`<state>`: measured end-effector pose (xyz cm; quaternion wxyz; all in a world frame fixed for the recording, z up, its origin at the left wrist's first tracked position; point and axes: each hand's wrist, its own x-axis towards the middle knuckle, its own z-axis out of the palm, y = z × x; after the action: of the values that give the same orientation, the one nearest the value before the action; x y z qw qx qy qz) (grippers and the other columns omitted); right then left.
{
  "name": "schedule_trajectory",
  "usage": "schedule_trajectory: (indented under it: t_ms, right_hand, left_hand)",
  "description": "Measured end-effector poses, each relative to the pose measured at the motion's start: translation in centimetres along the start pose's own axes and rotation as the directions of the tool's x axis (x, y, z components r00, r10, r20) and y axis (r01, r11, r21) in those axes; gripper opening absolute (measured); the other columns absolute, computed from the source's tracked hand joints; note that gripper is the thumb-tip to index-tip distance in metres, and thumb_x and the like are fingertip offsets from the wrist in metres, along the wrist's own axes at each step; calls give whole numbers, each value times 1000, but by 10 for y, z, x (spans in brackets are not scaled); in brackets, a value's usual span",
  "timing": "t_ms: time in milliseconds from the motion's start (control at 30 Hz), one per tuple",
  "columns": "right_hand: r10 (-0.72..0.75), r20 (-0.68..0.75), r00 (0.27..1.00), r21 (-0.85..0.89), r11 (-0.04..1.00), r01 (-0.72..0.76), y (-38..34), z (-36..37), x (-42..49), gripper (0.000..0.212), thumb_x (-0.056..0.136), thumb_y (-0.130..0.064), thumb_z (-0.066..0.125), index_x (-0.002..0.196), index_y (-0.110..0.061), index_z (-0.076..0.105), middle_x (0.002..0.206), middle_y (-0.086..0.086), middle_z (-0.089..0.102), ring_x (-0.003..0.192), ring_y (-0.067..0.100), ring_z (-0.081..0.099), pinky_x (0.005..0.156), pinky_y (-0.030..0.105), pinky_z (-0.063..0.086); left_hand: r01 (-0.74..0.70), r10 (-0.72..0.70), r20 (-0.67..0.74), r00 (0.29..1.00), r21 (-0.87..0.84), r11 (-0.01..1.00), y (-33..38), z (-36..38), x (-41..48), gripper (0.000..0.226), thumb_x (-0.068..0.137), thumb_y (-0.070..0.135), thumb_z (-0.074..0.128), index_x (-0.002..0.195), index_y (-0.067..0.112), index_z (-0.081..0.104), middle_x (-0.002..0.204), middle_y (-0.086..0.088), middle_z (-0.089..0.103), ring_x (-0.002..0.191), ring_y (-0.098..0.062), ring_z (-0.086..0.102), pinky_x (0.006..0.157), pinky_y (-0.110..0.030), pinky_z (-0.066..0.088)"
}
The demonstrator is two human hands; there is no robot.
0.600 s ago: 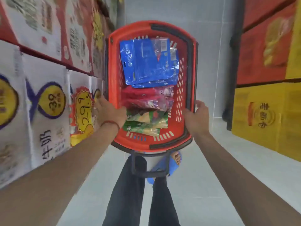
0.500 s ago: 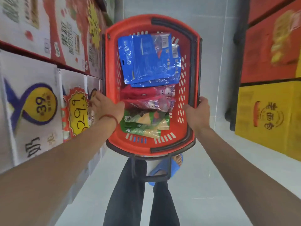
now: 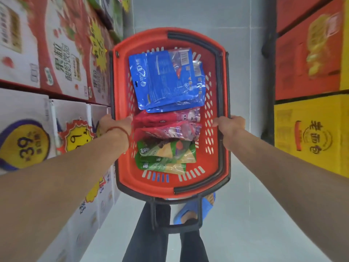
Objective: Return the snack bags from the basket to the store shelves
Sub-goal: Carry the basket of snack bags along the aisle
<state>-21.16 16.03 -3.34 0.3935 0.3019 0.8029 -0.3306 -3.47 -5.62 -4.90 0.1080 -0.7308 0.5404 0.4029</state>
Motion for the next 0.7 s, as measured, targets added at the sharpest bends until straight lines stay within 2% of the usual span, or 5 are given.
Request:
schedule_trajectory:
  t_ms: [200, 367, 467, 567, 700]
  right_hand:
    - [82, 4, 997, 86, 993, -82, 8, -36, -25, 47, 87, -20, 75, 126, -8, 52, 98, 12, 73, 79, 25, 73, 54, 30, 54]
    - [111, -53, 992, 109, 988, -105, 41, -77, -59, 34, 74, -4, 71, 106, 0, 61, 94, 19, 75, 76, 35, 75, 77, 52, 63]
    - [128, -80, 989, 114, 986, -118, 67, -100, -73, 38, 73, -6, 72, 109, 1, 61, 99, 19, 73, 83, 37, 73, 81, 52, 62]
    - [173, -93, 980, 145, 977, -159, 95, -120, -80, 40, 75, -7, 73, 111, 2, 60, 100, 19, 72, 85, 37, 73, 81, 53, 62]
    - [243, -116, 963, 221, 952, -214, 140, -151, -87, 33, 81, -9, 71, 109, 1, 57, 94, 17, 71, 79, 31, 72, 73, 43, 62]
  left_hand:
    - [33, -31, -55, 998, 26, 999, 19, -6, -41, 75, 81, 44, 75, 137, 3, 48, 138, -15, 55, 125, -32, 54, 105, -45, 45]
    - [-30, 21, 64, 998, 147, 989, 27, -16, -90, 71, 86, 43, 70, 142, 6, 46, 142, -17, 51, 130, -37, 50, 108, -48, 42]
    - [-76, 49, 166, 985, 162, 984, 29, -16, -117, 62, 89, 34, 69, 138, 4, 48, 138, -17, 53, 127, -35, 51, 107, -43, 42]
    - [-127, 77, 214, 974, 227, 966, 29, -12, -141, 60, 86, 32, 73, 135, 6, 49, 130, -15, 58, 118, -35, 58, 95, -41, 48]
    - [-305, 213, 272, 939, 364, 880, 33, 6, -176, 53, 83, 29, 76, 126, 3, 56, 120, -18, 64, 96, -35, 63, 83, -40, 51]
